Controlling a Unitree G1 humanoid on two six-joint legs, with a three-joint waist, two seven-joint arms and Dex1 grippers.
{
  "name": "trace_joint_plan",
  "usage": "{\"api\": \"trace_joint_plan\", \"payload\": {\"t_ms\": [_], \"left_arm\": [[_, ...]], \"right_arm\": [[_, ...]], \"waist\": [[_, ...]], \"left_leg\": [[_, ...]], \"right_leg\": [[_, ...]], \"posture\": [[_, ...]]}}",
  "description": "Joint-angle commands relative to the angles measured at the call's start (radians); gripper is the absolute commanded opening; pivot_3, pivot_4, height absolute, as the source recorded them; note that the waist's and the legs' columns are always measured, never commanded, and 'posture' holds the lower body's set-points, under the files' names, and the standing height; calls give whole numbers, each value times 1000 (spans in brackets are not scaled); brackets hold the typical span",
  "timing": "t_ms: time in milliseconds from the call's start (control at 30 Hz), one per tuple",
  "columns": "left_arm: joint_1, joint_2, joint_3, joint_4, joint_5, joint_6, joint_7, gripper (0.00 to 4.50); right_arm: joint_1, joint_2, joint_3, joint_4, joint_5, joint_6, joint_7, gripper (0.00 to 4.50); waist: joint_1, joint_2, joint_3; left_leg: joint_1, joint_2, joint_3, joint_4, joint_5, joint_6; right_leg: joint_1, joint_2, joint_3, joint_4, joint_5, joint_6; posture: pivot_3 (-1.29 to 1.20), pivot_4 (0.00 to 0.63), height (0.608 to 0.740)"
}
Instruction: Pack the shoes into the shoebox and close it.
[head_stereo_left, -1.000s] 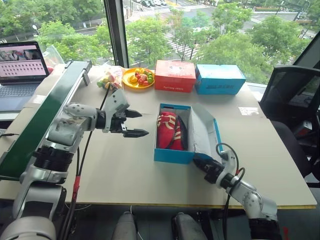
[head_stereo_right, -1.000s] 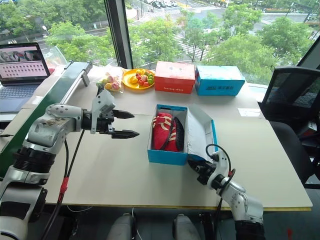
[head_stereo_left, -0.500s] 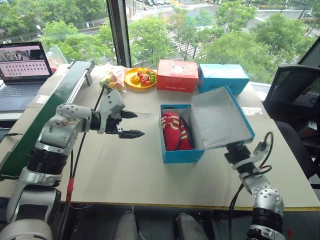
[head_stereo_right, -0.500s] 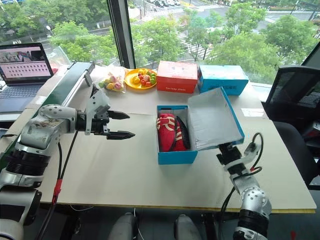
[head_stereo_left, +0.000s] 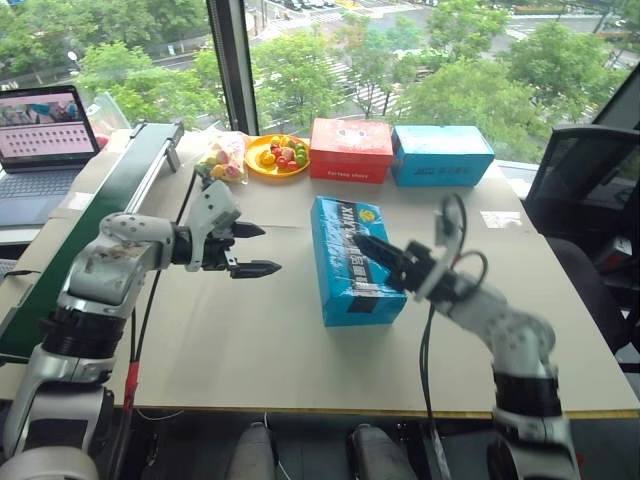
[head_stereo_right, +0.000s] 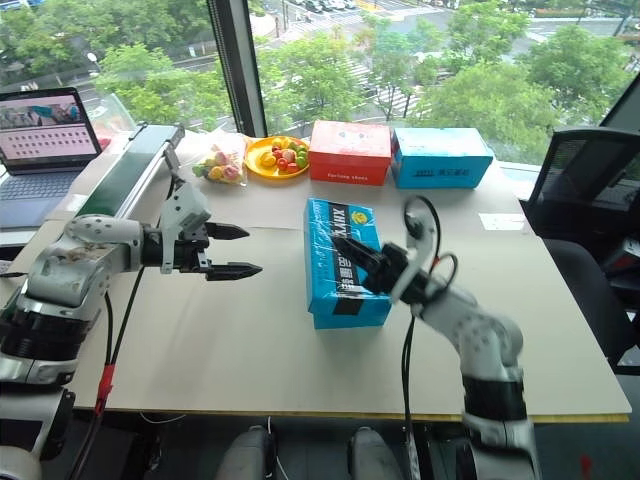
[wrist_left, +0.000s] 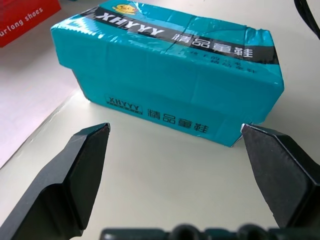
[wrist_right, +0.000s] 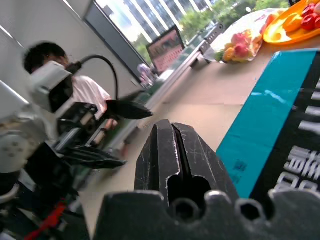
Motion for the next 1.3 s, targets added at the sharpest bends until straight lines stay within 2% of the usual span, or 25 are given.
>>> {"api": "trace_joint_plan", "payload": {"t_ms": [33,100,200,233,367,433,533,633,733,800,900,933,1033,1100,1200,1300], "left_arm": [[20,1,53,-73,-26,33,47,4500],[40,-4,60,-100,-33,47,68,4500],[112,-12,92,-180,-44,82,124,4500],[130,-13,102,-200,-48,92,137,4500],[204,-10,144,-274,-62,129,196,4500],[225,-14,154,-294,-66,141,222,4500],[238,-24,157,-306,-73,149,244,4500],[237,-29,146,-297,-72,136,250,4500],[230,-36,136,-281,-81,98,230,4500],[228,-40,140,-273,-96,72,205,4500],[224,-31,119,-246,-75,9,177,4500],[223,-33,116,-232,-67,-17,173,4500],[210,-65,117,-188,-34,-105,206,4500],[202,-84,120,-165,-26,-115,231,4500],[224,-83,87,-144,32,-165,247,4500],[265,-109,116,-150,20,-181,269,4500]], "right_arm": [[-125,17,86,186,-159,-114,84,18],[-181,28,136,296,-239,-167,137,18],[-277,86,232,587,-397,-304,207,18],[-292,98,254,654,-443,-350,217,18],[-312,130,328,865,-609,-519,234,18],[-314,131,338,920,-663,-579,222,18],[-324,131,290,923,-665,-611,229,18],[-325,106,193,795,-581,-557,261,18],[-261,20,139,525,-527,-446,311,725],[-199,-44,122,342,-496,-358,338,1525],[-101,-157,88,97,-443,-233,370,2466],[-70,-193,80,41,-439,-204,376,2951],[37,-310,42,-79,-441,-156,386,3859],[86,-349,13,-115,-434,-140,376,4472],[191,-382,-73,-102,-475,-234,321,4472],[267,-329,-186,-77,-488,-324,204,4472]], "waist": [[2,0,0],[9,0,0],[5,0,0],[4,0,0],[2,0,0],[2,0,0],[4,-1,0],[6,0,0],[10,0,0],[14,0,1],[18,0,1],[18,0,1],[23,0,1],[30,0,1],[31,0,1],[27,0,1]], "left_leg": [[0,0,0,-1,0,0],[0,0,-1,-2,0,0],[-9,-1,0,-1,-1,0],[-13,-2,0,-1,-1,0],[-14,-1,0,-1,-1,0],[-11,-1,0,0,-1,-1],[-4,-1,0,0,0,-1],[5,-1,0,0,0,-2],[3,-1,0,-1,0,-1],[-1,-1,0,-1,0,-1],[-9,-1,0,-3,-1,-2],[-12,-1,0,-3,-1,-2],[-12,-1,0,-3,-1,-1],[-12,-1,0,-1,-1,-1],[-12,-1,1,2,-1,-1],[-11,-2,1,2,-1,-1]], "right_leg": [[0,0,0,0,0,-1],[0,1,-1,1,-2,-1],[-9,0,1,1,0,-6],[-13,0,1,1,1,-6],[-13,0,1,2,1,-6],[-11,0,1,2,2,-6],[-4,0,1,2,1,-3],[5,-1,0,1,-1,0],[3,-1,0,1,-1,0],[0,-1,0,1,1,-4],[-9,-1,1,2,1,-7],[-13,0,1,2,1,-7],[-13,0,1,2,1,-7],[-12,0,1,1,1,-7],[-11,0,2,1,1,-3],[-11,0,3,1,-1,1]], "posture": [[0,150,740],[0,150,740],[0,150,740],[0,150,740],[0,150,740],[0,150,740],[0,150,740],[0,150,740],[0,150,740],[0,150,740],[0,150,740],[0,150,740],[0,150,740],[0,150,740],[0,150,740],[0,150,740]]}}
